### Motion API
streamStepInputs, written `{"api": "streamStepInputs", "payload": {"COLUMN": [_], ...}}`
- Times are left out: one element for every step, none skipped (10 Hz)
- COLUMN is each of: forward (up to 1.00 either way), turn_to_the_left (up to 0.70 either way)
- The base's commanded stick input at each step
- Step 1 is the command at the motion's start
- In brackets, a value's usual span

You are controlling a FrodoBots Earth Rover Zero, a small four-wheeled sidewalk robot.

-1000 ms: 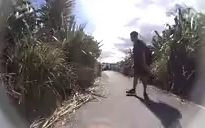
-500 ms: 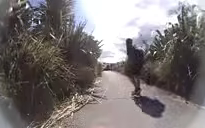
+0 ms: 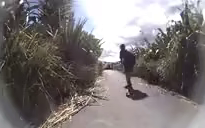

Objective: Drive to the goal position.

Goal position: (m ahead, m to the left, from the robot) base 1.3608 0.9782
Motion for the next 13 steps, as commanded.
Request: {"api": "streamStepInputs", "payload": {"forward": [0.30, 0.30, 0.30, 0.30, 0.30, 0.30, 0.30, 0.30, 0.30, 0.30, 0.30, 0.33, 0.47], "turn_to_the_left": [0.09, 0.07, 0.05, 0.02, 0.00, 0.00, 0.00, 0.00, 0.00, 0.00, -0.04, -0.05, -0.07]}}
